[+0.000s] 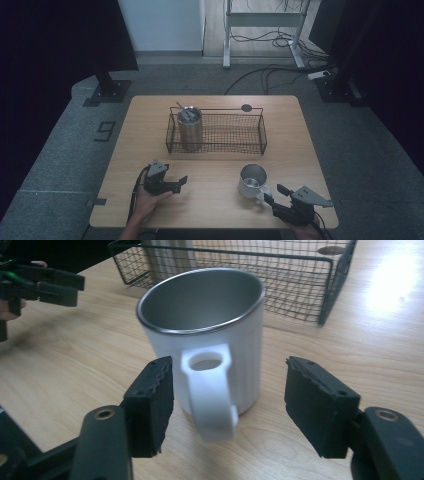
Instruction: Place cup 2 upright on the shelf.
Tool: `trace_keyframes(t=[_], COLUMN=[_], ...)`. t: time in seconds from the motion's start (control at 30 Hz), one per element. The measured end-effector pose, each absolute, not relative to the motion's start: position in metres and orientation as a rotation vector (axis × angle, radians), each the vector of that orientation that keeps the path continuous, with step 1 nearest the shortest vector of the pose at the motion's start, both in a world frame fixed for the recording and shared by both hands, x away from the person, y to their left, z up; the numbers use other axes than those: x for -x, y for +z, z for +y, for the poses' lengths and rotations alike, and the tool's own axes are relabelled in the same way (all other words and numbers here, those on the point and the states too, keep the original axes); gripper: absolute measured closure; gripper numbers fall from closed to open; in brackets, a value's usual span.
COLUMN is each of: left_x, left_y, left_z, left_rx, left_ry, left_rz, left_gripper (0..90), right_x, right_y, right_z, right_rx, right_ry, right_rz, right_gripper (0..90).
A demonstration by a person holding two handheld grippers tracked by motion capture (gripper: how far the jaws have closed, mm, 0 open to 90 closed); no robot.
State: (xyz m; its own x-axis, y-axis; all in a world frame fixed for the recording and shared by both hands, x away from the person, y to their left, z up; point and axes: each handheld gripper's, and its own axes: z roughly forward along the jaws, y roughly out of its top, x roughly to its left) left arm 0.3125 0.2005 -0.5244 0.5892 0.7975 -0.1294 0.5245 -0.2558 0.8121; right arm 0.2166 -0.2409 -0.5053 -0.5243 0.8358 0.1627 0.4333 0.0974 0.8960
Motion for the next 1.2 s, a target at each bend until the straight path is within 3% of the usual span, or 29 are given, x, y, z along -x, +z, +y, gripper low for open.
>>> trace_keyframes(t=[0.8,1.2], left_x=[-0.313,-0.313], left_y=[-0.526,-0.526], left_z=[0.201,0.202], left_rx=[-1.934,-1.933], left_ry=[0.388,0.391], left_rz=[1.064,1.071], left_gripper=[8.9,9.4], right_x=[-0.221,-0.221], right_y=[-0.52,-0.519], right_z=[-0.224,-0.22], right_rx=[-1.206,-1.171], right_ry=[1.323,1.303], right_rz=[2.044,2.063], right_gripper=[66.8,70.0])
